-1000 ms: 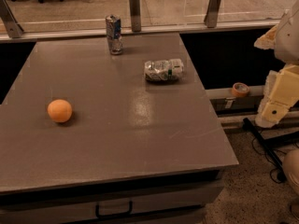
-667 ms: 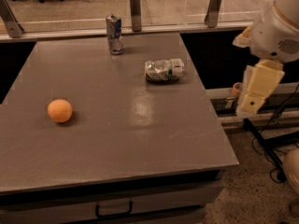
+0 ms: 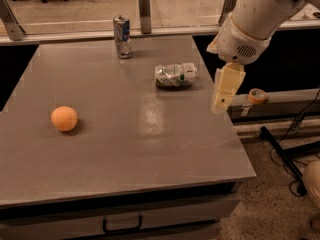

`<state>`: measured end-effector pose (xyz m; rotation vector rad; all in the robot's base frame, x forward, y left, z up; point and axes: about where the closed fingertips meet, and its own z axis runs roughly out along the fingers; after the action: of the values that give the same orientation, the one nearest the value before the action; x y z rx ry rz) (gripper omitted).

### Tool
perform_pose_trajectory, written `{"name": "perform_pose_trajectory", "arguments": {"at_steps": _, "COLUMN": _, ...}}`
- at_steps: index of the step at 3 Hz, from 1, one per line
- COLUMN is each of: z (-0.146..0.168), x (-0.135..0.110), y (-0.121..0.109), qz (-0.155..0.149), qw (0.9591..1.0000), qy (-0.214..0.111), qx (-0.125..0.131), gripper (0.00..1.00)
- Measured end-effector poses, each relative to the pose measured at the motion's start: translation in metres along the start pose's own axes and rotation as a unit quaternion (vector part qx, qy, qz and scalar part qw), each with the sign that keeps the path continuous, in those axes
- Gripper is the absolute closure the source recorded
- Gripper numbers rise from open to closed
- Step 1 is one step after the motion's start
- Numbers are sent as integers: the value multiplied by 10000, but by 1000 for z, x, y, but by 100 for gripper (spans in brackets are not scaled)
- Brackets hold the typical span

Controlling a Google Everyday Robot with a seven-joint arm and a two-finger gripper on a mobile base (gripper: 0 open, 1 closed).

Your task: Move 7up can near orange

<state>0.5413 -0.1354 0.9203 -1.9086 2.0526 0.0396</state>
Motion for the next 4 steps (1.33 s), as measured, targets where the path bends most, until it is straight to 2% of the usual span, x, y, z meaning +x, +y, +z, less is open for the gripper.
{"name": "perform_pose_trajectory", "arguments": {"at_steps": 1, "z": 28, "x": -15, "y": -26, "qz": -113, "qw": 9999, "qy": -71, "qx": -45, "gripper": 0}}
{"name": "perform_pose_trajectory", "arguments": {"at_steps": 2, "z": 45, "x": -29, "y": -56, "qz": -296, "qw": 9995, "qy": -64, "qx": -50, "gripper": 0}}
{"name": "perform_pose_trajectory", "arguments": {"at_steps": 3, "z": 59, "x": -42, "y": -84, "qz": -458, "qw": 9987, "qy": -130, "qx": -158, "gripper": 0}}
{"name": "perform_pose_trajectory", "arguments": {"at_steps": 4, "z": 77, "x": -60, "y": -97, "qz": -802, "qw": 9956, "qy": -297, "qx": -380, "gripper": 17}}
